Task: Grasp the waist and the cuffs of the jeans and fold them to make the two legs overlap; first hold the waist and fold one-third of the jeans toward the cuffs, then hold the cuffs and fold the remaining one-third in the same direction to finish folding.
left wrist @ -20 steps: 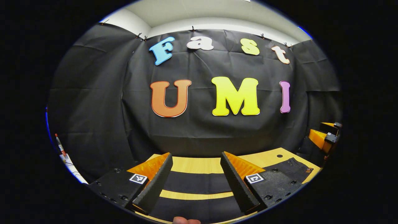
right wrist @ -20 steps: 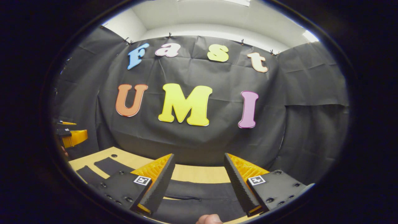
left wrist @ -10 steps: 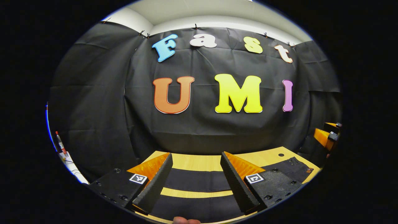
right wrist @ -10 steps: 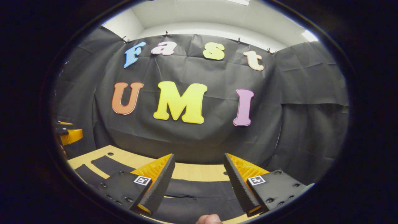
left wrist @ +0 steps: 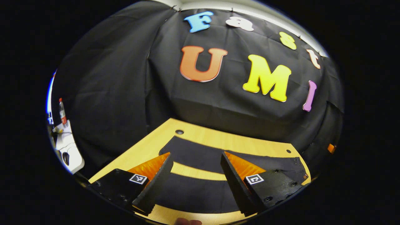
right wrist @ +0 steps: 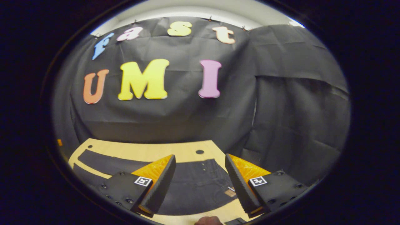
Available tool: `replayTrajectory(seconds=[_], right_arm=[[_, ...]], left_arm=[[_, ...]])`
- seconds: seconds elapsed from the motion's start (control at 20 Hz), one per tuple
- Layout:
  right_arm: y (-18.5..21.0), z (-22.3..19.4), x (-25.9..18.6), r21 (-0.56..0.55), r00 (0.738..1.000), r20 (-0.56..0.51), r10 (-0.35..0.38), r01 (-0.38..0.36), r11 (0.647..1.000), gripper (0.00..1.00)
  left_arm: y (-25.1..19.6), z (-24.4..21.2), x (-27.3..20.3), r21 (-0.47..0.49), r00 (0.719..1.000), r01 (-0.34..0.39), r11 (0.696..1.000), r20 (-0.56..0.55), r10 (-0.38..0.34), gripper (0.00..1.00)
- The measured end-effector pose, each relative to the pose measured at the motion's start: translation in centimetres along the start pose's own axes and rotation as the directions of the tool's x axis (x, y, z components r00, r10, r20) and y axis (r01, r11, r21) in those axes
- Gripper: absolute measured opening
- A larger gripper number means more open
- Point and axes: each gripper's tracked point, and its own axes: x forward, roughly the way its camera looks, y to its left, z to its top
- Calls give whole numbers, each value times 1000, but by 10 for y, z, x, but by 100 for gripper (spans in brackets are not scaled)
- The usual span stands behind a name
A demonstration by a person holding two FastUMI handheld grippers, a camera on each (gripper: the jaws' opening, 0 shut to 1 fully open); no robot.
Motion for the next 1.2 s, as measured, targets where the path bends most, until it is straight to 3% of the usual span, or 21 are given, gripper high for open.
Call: replayTrajectory(seconds=[0.2,0.3,0.4,0.45,0.5,0.6,0.7,0.85,0.95,1.05,1.2], right_arm=[[-50,-56,14,116,983,-183,-26,48,992,98],[-62,-84,15,228,962,-272,-8,73,971,96],[-61,-105,14,388,937,-344,66,78,918,100],[-59,-112,16,465,923,-370,102,89,881,94],[-55,-123,18,524,909,-393,139,97,846,98],[-53,-143,19,573,887,-428,173,118,811,98],[-51,-151,17,589,875,-440,201,113,800,98],[-44,-155,24,595,855,-465,229,111,796,98],[-48,-160,28,621,845,-477,243,129,773,98],[-53,-166,35,669,836,-486,257,166,724,98],[-67,-171,42,756,828,-482,287,228,613,98]], left_arm=[[49,-78,-18,-199,970,-114,973,-236,65,99],[69,-107,-29,-328,949,-179,928,-307,74,99],[75,-126,-38,-485,933,-234,842,-357,54,99],[76,-133,-39,-569,925,-268,777,-377,43,100],[74,-136,-37,-645,923,-291,707,-382,31,99],[80,-139,-33,-751,922,-326,575,-387,17,99],[95,-147,-25,-784,915,-361,505,-403,28,99],[95,-141,-11,-813,920,-358,459,-391,26,99],[96,-137,1,-817,924,-351,457,-383,25,100],[96,-131,12,-828,931,-339,446,-365,31,100],[93,-126,24,-845,945,-305,440,-325,31,99]])
